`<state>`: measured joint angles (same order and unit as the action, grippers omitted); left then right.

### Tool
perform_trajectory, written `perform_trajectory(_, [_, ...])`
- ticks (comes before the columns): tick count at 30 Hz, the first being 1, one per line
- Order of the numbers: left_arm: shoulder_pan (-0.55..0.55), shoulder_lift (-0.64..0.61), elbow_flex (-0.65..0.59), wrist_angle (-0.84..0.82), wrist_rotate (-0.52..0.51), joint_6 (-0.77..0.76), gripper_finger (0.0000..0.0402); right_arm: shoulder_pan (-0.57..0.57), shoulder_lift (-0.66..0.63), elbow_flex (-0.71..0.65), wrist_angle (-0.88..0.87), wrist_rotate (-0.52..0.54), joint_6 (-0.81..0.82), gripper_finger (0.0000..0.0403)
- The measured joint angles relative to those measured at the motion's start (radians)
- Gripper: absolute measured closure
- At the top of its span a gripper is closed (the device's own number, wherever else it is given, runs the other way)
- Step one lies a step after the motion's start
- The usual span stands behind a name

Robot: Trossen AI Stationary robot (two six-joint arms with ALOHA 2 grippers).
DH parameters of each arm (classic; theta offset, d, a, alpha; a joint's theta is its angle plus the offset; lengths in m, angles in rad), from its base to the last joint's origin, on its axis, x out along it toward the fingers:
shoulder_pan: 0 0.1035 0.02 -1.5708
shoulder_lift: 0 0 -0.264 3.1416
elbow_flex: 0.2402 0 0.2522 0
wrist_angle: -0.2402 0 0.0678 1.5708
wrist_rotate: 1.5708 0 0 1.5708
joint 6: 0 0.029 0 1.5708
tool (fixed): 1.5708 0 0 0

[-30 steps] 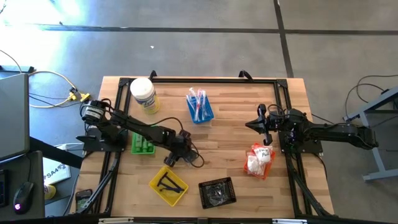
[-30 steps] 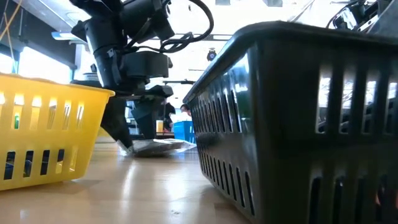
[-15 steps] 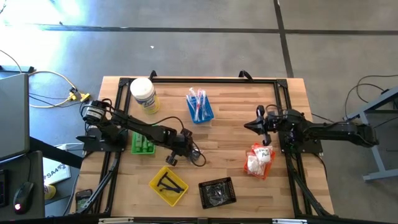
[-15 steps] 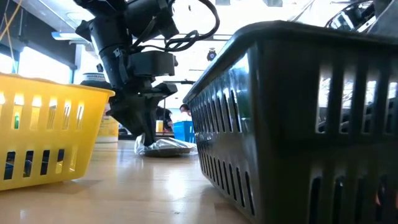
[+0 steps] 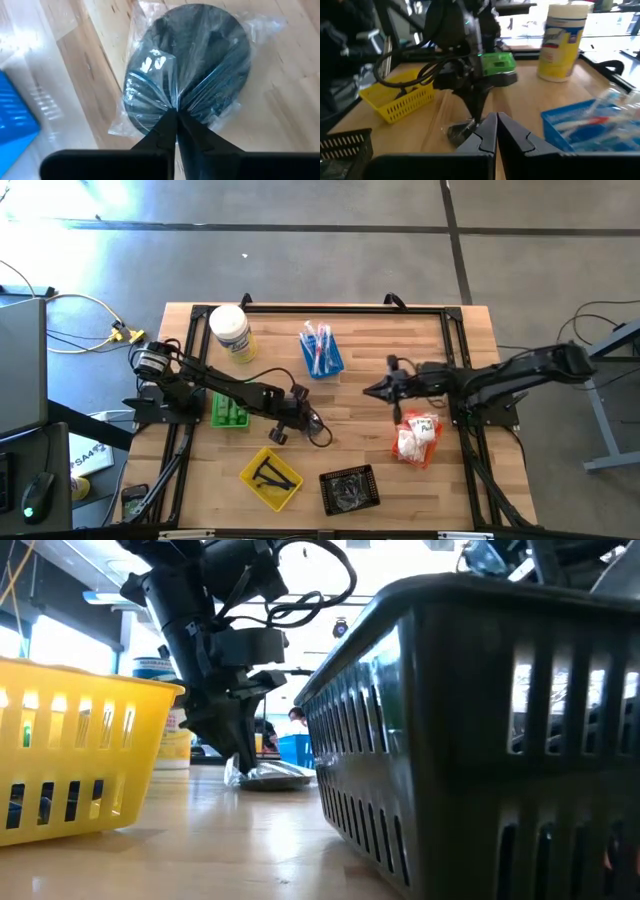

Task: Pick & Place Travel size toiletries
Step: Put the black hairbrush into the black bin

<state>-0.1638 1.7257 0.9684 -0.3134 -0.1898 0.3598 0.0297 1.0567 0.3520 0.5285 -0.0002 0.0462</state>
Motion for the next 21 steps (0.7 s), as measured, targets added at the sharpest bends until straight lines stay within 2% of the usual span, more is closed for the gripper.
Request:
perform_trajectory(7, [0.000,-0.055,-0.001,-0.002,-0.013,0.003,0.0400,0.023,0.168,0.119,0.006,0.002,-0.053,0.0398])
perform_trajectory(14, [0.000,-0.147,0.000,0.001,-0.020,0.010,0.0401,0.023,0.183,0.131,0.003,0.027,-0.048,0.0398])
perform_trajectory(17, [0.000,-0.194,0.000,0.016,-0.071,0.024,0.0401,0.023,0.183,0.131,0.002,0.028,-0.049,0.0398])
perform_trajectory(21, [0.000,-0.265,0.000,0.026,-0.078,0.049,0.0401,0.030,0.183,0.131,0.001,0.052,-0.134,0.0398])
